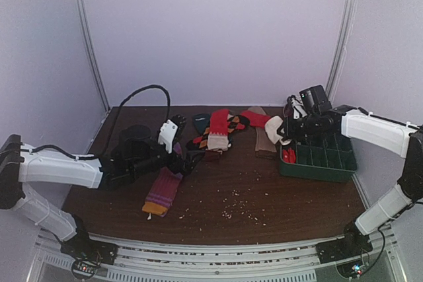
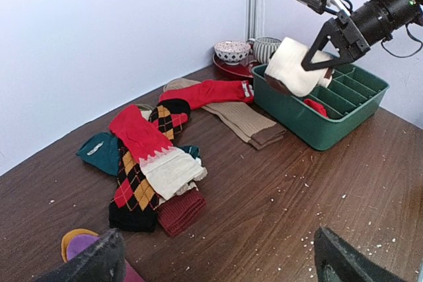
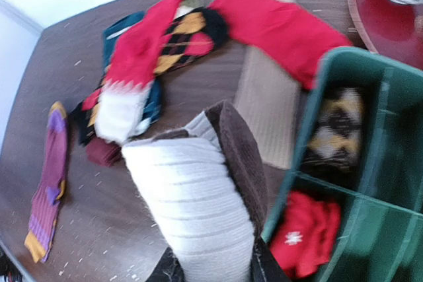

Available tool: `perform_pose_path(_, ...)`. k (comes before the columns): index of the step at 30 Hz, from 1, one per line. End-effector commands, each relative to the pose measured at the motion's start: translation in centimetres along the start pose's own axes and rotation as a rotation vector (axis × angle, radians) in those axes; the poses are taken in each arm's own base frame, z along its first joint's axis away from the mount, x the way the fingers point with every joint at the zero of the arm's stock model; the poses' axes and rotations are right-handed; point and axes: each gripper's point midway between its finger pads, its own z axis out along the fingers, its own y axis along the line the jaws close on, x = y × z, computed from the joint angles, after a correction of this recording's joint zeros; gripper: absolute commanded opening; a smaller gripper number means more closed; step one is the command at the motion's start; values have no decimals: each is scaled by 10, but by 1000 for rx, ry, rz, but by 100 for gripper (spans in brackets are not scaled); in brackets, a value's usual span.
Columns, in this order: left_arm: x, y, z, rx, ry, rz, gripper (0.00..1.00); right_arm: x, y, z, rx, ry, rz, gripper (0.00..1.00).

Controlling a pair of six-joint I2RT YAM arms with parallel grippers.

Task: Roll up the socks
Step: Pick up the pair of socks from the center of the board, then move the storage box to the center of the board.

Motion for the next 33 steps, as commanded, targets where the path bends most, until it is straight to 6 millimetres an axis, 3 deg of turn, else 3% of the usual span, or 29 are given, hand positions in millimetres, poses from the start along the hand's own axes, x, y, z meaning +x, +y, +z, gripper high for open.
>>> perform_pose_path(1, -9, -4, 4, 29, -22, 20, 98, -28, -40, -7, 133, -56, 100, 0)
perform_pose_path(7, -3, -4, 4, 28, -7, 37, 98, -58, -71, -8, 179, -142, 189, 0)
perform_pose_path(11, -2, -5, 2, 37, -5, 53, 98, -67, -105, -23, 334, -192, 204, 0)
perform_pose_path(16, 2, -6, 2, 44, 5, 65, 98, -66, -135, -43, 519, -189, 164, 0)
perform_pose_path(25, 9, -9, 7, 57, 16, 69, 98, -51, -160, -25, 663, -58, 164, 0)
perform_pose_path(33, 14, -9, 6, 57, 26, 71, 98, -50, -177, -38, 773, -115, 186, 0)
